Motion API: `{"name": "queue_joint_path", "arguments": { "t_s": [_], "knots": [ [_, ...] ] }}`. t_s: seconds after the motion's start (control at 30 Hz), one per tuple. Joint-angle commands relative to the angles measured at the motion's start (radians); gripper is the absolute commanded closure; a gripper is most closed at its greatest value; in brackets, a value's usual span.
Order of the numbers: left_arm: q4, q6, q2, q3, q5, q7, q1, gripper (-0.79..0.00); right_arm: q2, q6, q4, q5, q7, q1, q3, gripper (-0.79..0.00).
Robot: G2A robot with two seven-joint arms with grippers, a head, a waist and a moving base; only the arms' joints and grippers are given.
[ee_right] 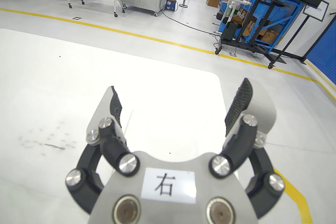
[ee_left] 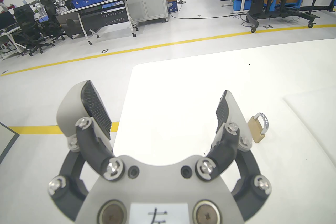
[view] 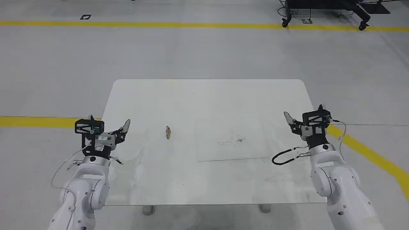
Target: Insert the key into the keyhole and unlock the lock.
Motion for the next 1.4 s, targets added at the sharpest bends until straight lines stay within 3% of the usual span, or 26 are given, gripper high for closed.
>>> {"name": "queue_joint_path", "arguments": {
  "t_s": [0.0,0.1,0.27,0.43,0.67,0.7,0.77,0.83,1.03,1.2,1.37],
  "knots": [
    [0.000,0.000,0.000,0.000,0.000,0.000,0.000,-0.785,0.000,-0.014,0.014,-0.014,0.014,0.009,-0.011,-0.785],
    [0.000,0.000,0.000,0.000,0.000,0.000,0.000,-0.785,0.002,-0.098,0.067,-0.068,0.100,0.067,-0.063,-0.785],
    [0.000,0.000,0.000,0.000,0.000,0.000,0.000,-0.785,0.006,-0.337,0.189,-0.081,0.186,0.184,-0.140,-0.785],
    [0.000,0.000,0.000,0.000,0.000,0.000,0.000,-0.785,0.020,-0.639,0.296,-0.087,0.195,0.268,-0.164,-0.785],
    [0.000,0.000,0.000,0.000,0.000,0.000,0.000,-0.785,0.030,-0.953,0.426,-0.057,0.150,0.371,-0.223,-0.785],
    [0.000,0.000,0.000,0.000,0.000,0.000,0.000,-0.785,0.031,-1.009,0.443,-0.046,0.140,0.386,-0.234,-0.668],
    [0.000,0.000,0.000,0.000,0.000,0.000,0.000,-0.785,0.035,-1.012,0.468,-0.026,0.131,0.412,-0.273,-0.486],
    [0.000,0.000,0.000,0.000,0.000,0.000,0.000,-0.785,0.041,-1.012,0.482,-0.024,0.136,0.438,-0.302,-0.388],
    [0.000,0.000,0.000,0.000,0.000,0.000,0.000,-0.785,0.050,-0.999,0.489,-0.080,0.160,0.494,-0.360,-0.329],
    [0.000,0.000,0.000,0.000,0.000,0.000,0.000,-0.785,0.046,-0.994,0.511,-0.112,0.179,0.533,-0.403,-0.234],
    [0.000,0.000,0.000,0.000,0.000,0.000,0.000,-0.785,0.042,-1.010,0.545,-0.114,0.201,0.568,-0.439,-0.271]
  ]
}}
